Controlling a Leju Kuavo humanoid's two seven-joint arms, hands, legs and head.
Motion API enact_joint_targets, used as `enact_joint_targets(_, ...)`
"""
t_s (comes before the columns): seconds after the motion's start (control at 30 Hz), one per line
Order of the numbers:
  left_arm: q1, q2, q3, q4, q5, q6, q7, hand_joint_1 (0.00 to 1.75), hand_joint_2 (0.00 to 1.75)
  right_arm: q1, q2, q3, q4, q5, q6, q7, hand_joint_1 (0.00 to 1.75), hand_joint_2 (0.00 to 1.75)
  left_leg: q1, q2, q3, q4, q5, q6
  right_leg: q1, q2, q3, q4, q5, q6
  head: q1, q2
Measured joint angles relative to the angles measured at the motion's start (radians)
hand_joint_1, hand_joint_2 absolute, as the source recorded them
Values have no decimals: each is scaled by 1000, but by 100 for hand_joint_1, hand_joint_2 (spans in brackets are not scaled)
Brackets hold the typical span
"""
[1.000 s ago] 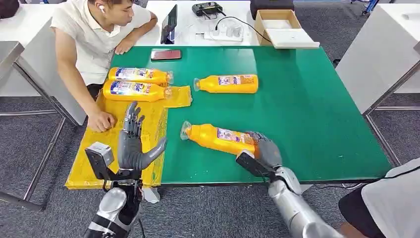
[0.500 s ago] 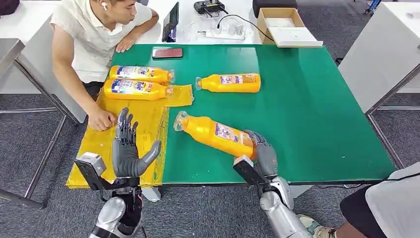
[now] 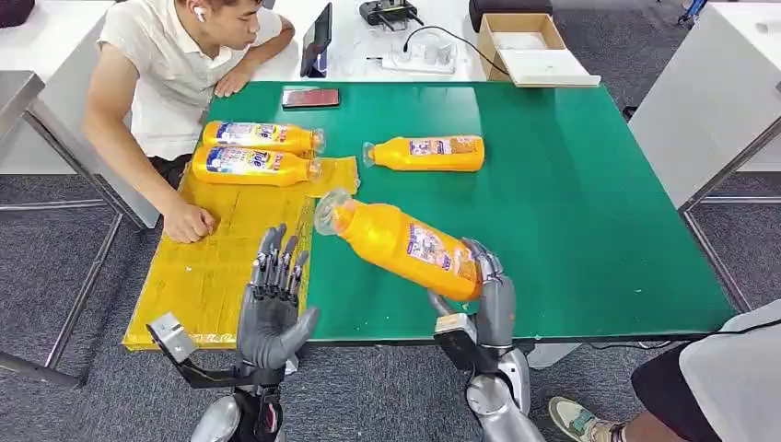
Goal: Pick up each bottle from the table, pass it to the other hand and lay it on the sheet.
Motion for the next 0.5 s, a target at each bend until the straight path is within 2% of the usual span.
enact_joint_targets(0.27, -35, 5, -28, 77, 53, -50, 52, 0, 175, -20, 37, 156, 13, 51, 31, -27, 175, 175, 1, 0, 0, 0, 0, 0, 1, 0, -1, 1, 0, 0, 0, 0)
enact_joint_targets(0.5, -53, 7, -47, 94, 48, -102, 12, 0, 175, -65, 55, 243, 105, 12, 86, -53, 175, 175, 0, 0, 0, 0, 0, 0, 0, 0, 0, 0, 0, 0, 0, 0)
